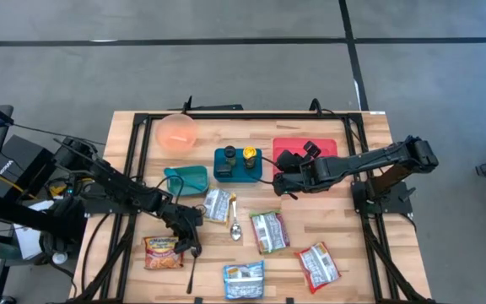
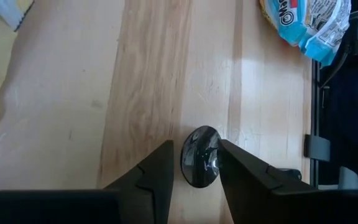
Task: Pick & Place Food Item
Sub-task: Put the black spoon into the green bin
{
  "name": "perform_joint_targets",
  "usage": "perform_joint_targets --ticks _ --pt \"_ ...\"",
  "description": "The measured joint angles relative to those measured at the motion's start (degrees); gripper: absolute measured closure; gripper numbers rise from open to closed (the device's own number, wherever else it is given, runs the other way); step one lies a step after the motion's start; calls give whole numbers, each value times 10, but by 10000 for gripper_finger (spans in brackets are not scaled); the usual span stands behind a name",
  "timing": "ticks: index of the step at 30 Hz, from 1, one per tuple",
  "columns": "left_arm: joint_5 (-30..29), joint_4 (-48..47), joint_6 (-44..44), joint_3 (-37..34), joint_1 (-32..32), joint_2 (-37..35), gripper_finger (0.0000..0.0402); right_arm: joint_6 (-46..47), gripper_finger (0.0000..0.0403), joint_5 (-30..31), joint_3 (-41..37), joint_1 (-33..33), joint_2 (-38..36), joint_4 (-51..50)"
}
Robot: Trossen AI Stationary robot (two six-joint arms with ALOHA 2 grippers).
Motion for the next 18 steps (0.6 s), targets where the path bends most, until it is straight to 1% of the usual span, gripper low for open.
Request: perform_joint_targets --ticks 8,13,18 --pt "-8 0 0 0 0 0 284 0 403 0 0 0 0 0" --pt "-8 2 0 0 15 0 284 0 403 0 0 -1 0 1" --pt "17 4 0 0 31 -4 284 0 403 0 0 -2 0 2"
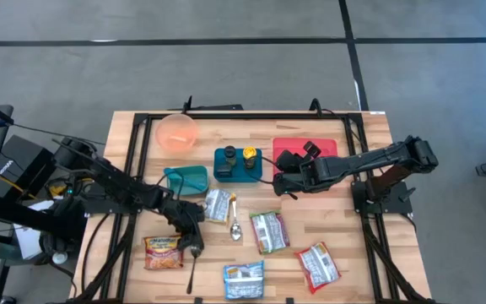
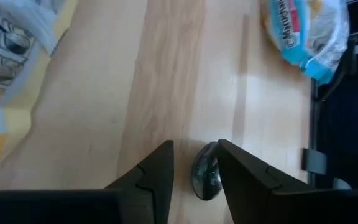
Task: Pick & Place Food Item
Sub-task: Put the black spoon into the green bin
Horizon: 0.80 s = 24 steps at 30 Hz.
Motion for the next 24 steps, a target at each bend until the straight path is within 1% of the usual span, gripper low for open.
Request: perform_joint_targets --ticks 6,15,20,24 --pt "40 8 0 0 0 -3 284 -1 403 0 0 0 0 0" --pt "15 -4 19 0 0 -3 284 -1 403 0 0 0 0 2" --pt "18 -38 14 0 -1 -2 284 -1 403 0 0 0 0 2" --pt "19 -37 14 0 -5 -2 284 -1 403 0 0 0 0 2"
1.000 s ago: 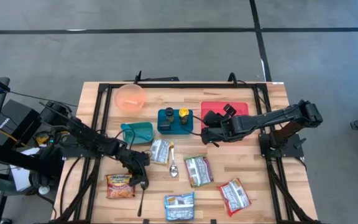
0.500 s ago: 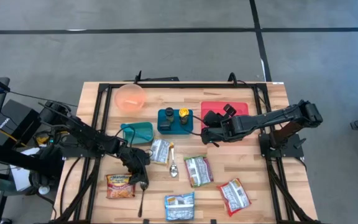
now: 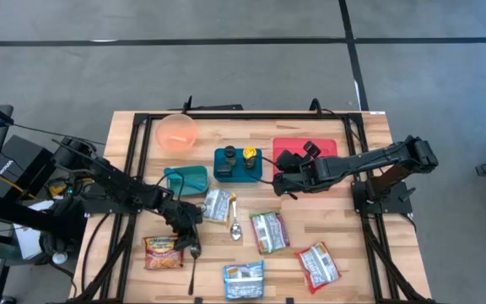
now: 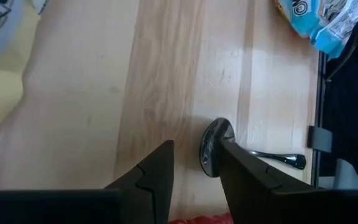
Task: Pick & Place Food Item
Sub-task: Put the black spoon into the green bin
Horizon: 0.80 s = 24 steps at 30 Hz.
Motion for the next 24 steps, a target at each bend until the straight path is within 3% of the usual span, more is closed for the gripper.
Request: perform_joint_targets --ticks 8,13,24 --pt "-4 26 -1 0 -3 29 284 1 403 0 0 1 0 1" --pt "22 68 -1 3 -3 68 284 1 403 0 0 1 0 1" --pt "29 71 -1 2 -11 65 284 1 403 0 0 1 0 1"
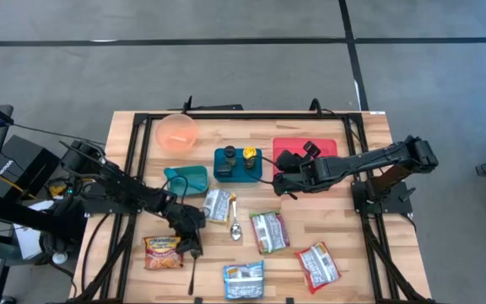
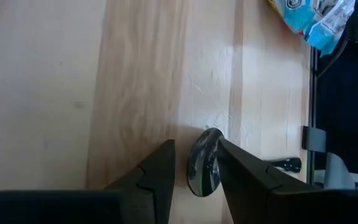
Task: Pick & Place Food Item
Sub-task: Put the black spoon into the green bin
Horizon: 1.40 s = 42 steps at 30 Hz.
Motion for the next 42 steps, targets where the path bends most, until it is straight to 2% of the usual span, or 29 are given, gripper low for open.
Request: perform_joint_targets --ticks 6,21,35,38,42 --pt "7 -3 0 0 -2 0 290 0 403 0 0 0 0 0" --pt "15 -6 -2 -2 -3 1 389 0 403 0 0 0 0 0" --pt "12 -3 15 -2 2 -1 396 0 403 0 0 0 0 0" --pt "11 -6 17 -2 9 -13 396 -1 403 0 0 0 0 0" --pt "1 -15 40 -3 20 -63 400 -9 403 0 0 0 0 0"
